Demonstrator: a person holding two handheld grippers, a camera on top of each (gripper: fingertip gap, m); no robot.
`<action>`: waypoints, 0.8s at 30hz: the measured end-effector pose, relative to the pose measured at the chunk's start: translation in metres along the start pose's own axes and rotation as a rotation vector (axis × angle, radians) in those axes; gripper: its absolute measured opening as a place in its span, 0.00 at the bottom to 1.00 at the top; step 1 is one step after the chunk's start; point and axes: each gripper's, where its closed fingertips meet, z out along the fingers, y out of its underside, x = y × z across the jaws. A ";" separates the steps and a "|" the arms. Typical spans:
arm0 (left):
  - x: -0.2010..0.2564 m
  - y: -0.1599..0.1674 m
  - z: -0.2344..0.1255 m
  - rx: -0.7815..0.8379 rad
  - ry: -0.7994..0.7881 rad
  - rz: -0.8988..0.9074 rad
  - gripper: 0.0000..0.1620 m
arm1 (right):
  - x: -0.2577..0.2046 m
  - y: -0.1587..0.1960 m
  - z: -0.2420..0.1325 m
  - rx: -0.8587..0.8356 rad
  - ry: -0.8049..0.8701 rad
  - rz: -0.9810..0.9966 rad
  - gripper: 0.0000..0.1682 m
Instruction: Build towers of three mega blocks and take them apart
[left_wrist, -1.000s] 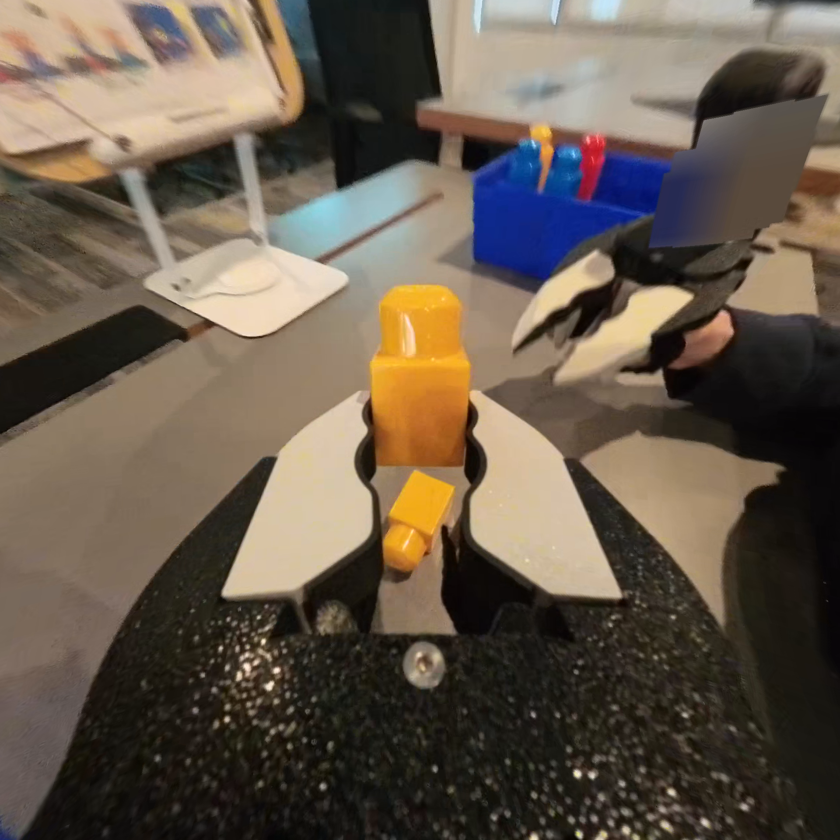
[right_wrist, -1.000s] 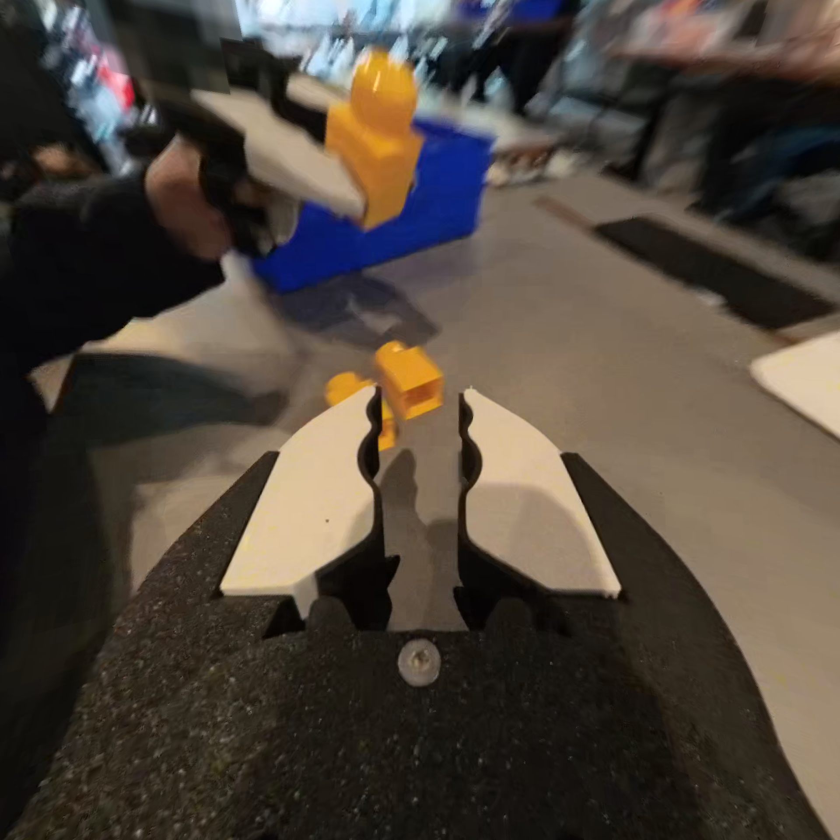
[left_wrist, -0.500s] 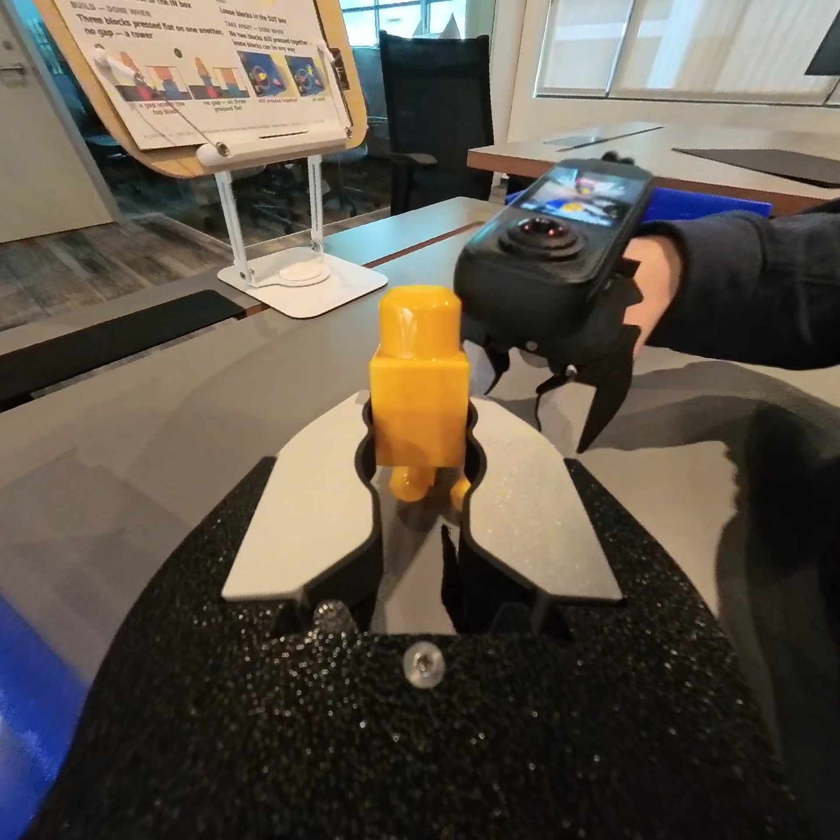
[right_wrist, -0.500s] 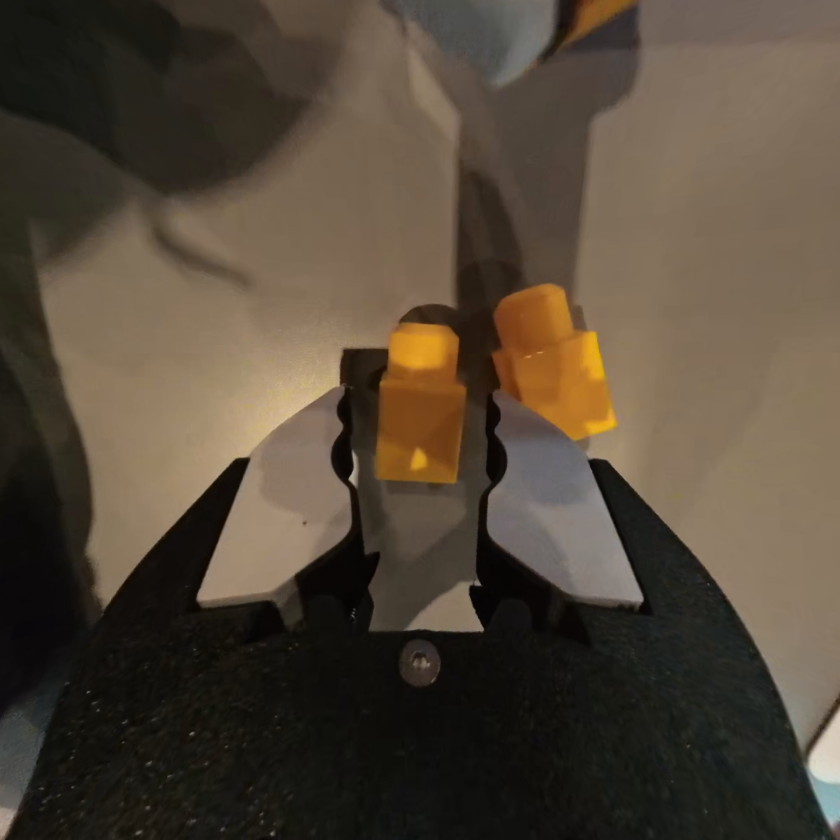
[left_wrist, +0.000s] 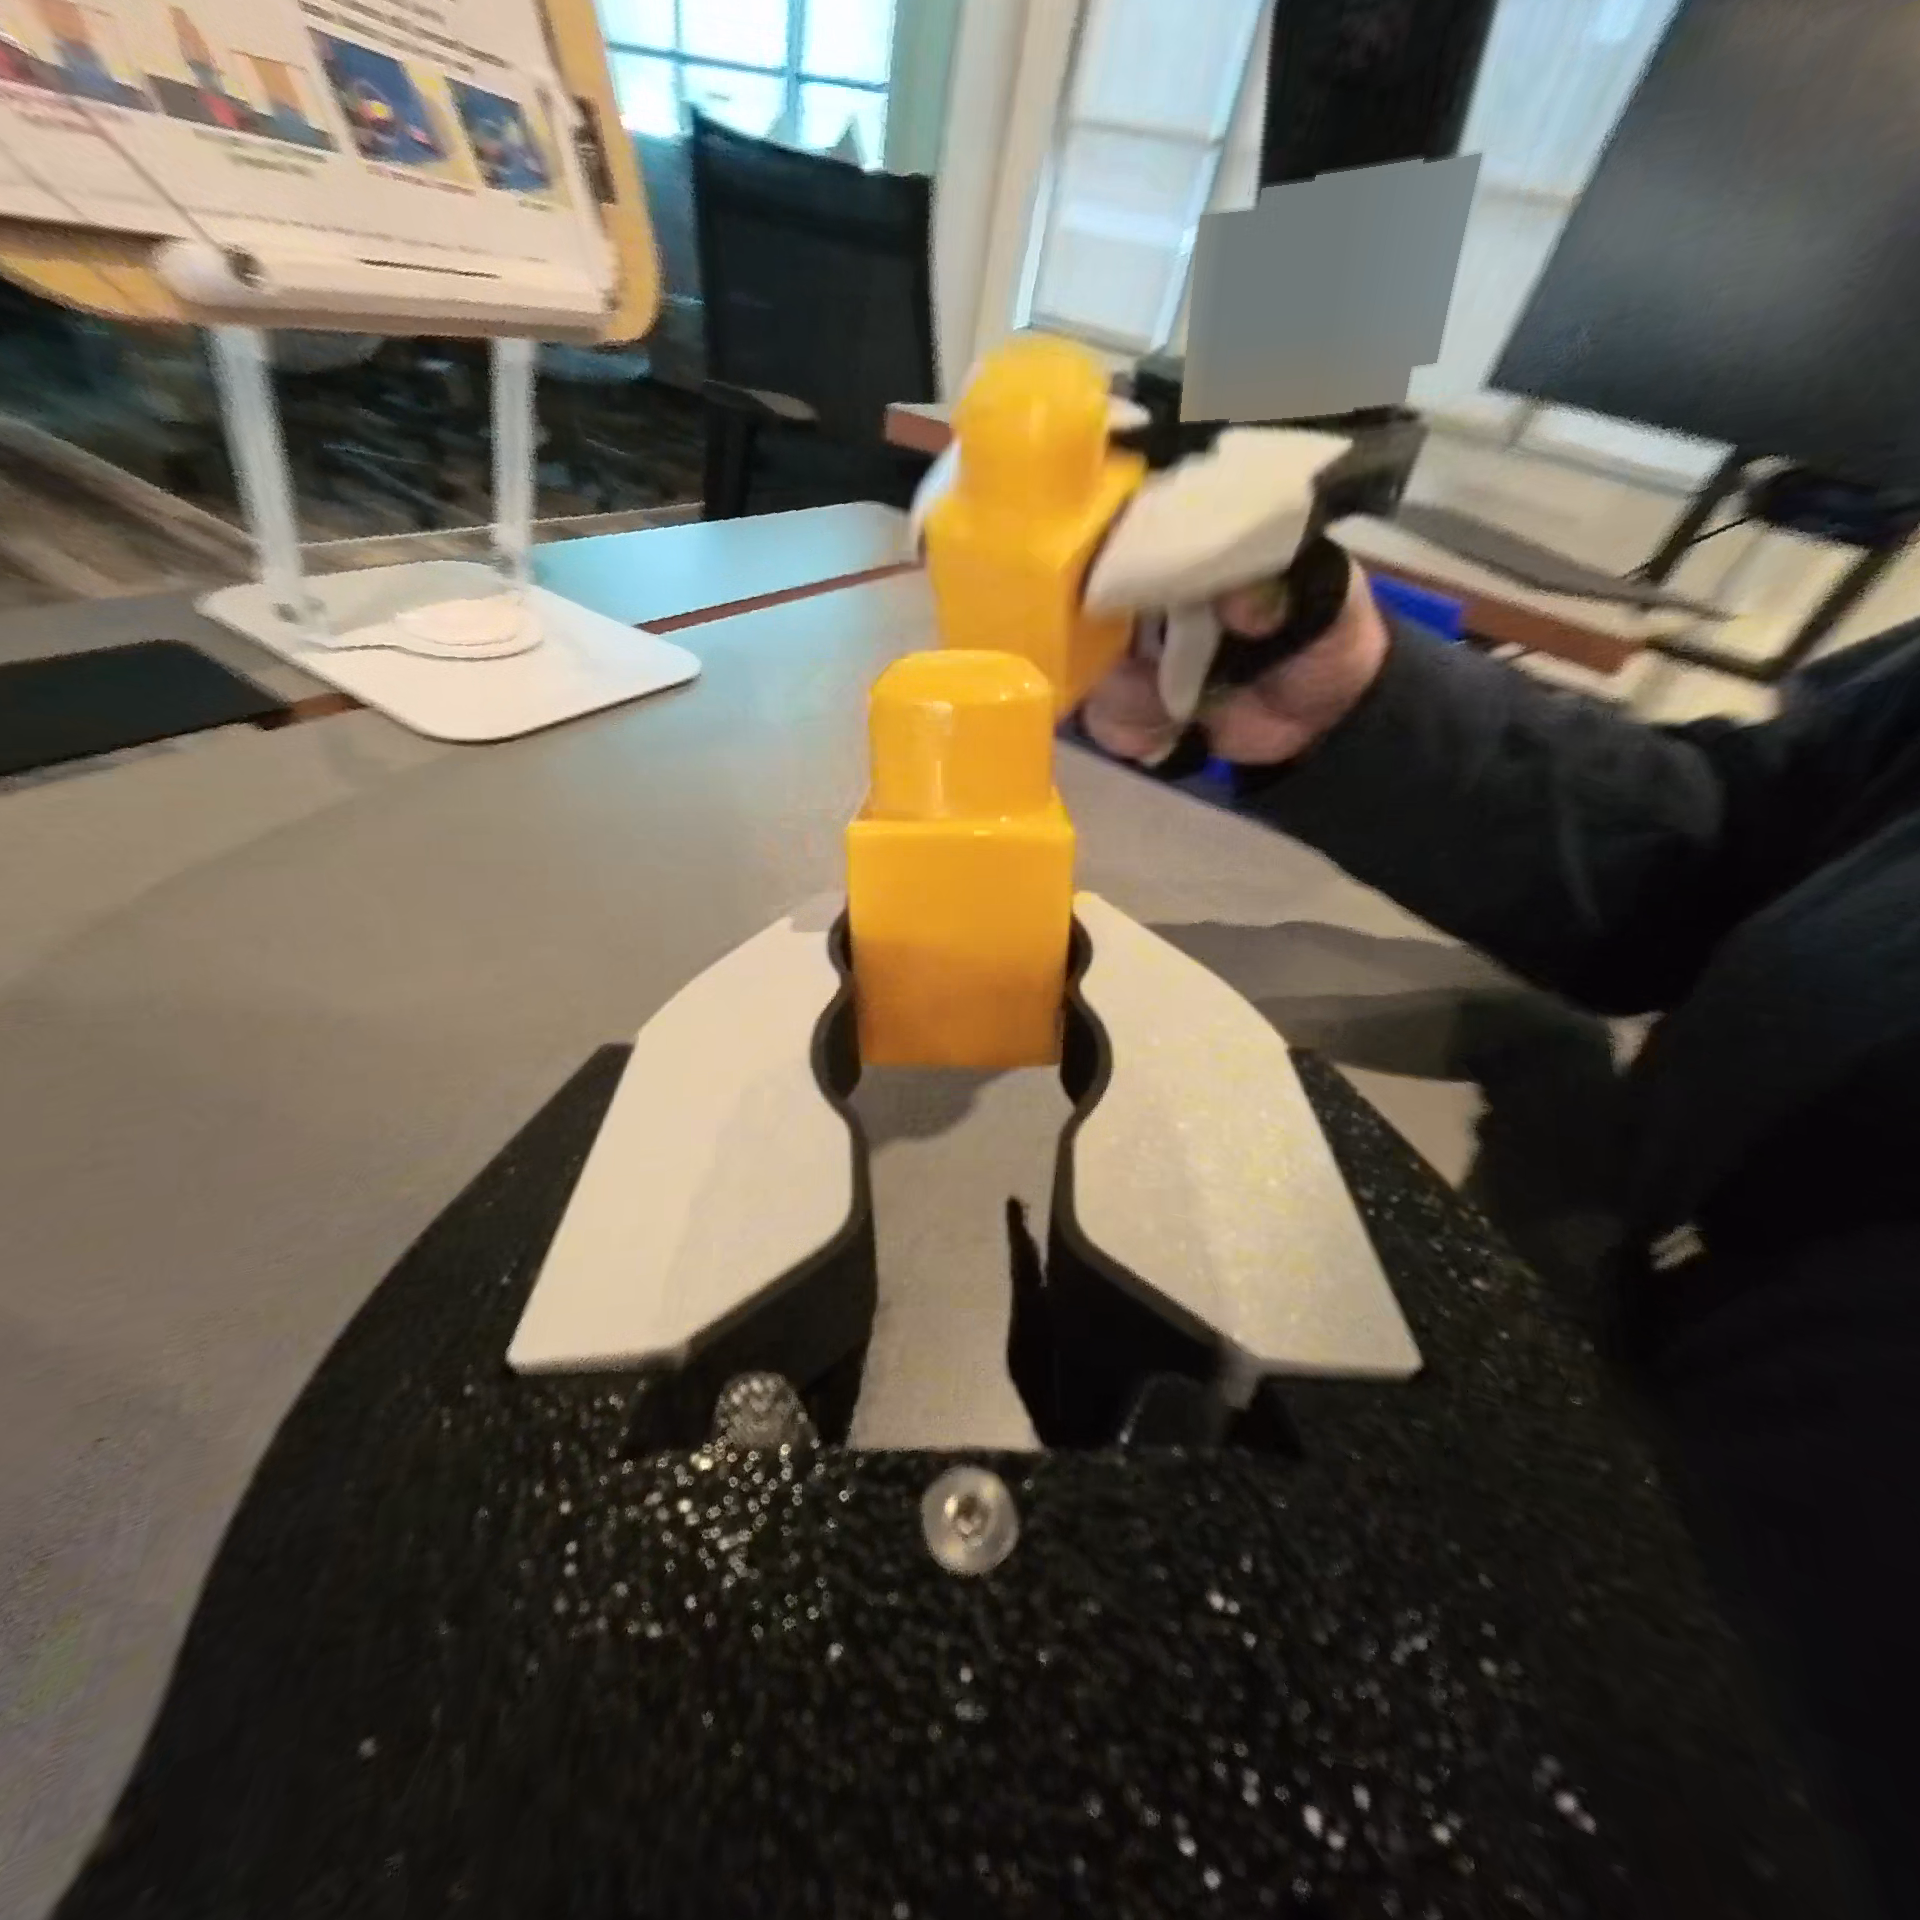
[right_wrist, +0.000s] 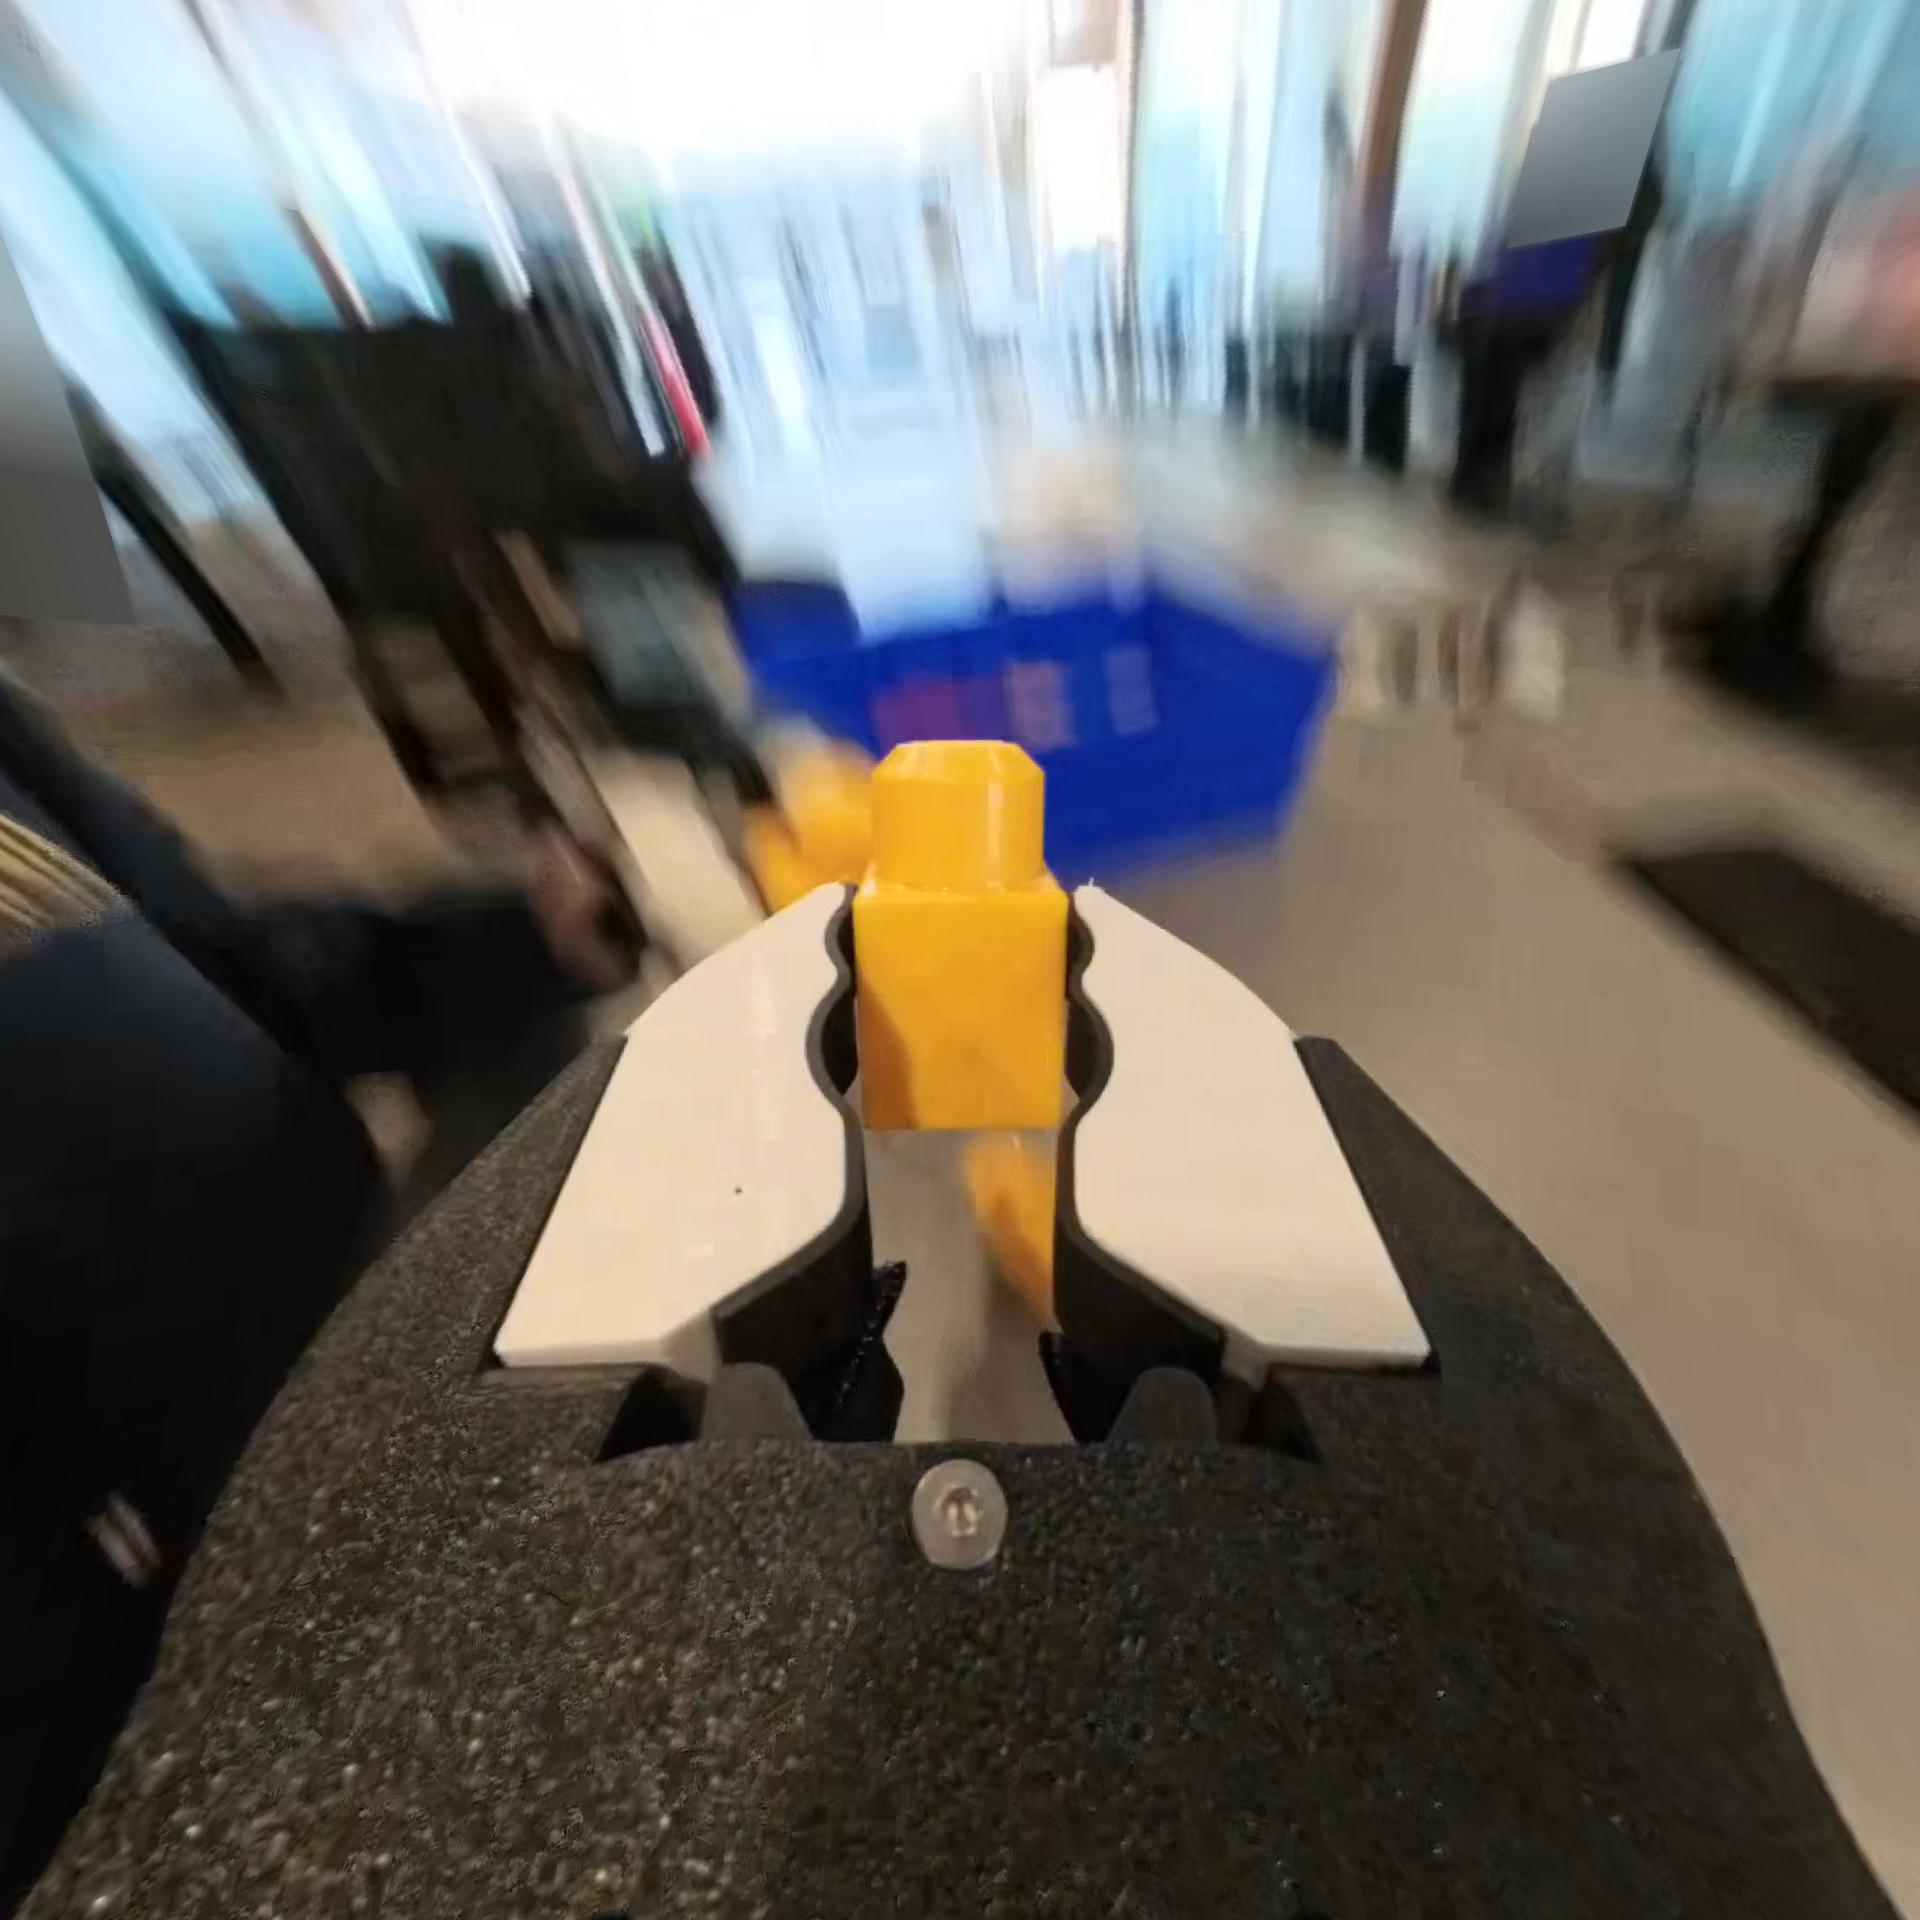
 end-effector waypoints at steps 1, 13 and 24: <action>0.006 0.000 0.006 0.011 0.051 -0.026 0.22 | -0.003 -0.017 -0.006 0.124 -0.022 0.036 0.22; 0.043 -0.004 0.046 0.061 0.265 -0.074 0.22 | -0.025 -0.021 -0.001 0.439 -0.232 0.278 0.21; 0.053 -0.015 0.043 0.123 0.294 -0.019 0.21 | -0.045 -0.015 0.001 0.341 -0.274 0.128 0.22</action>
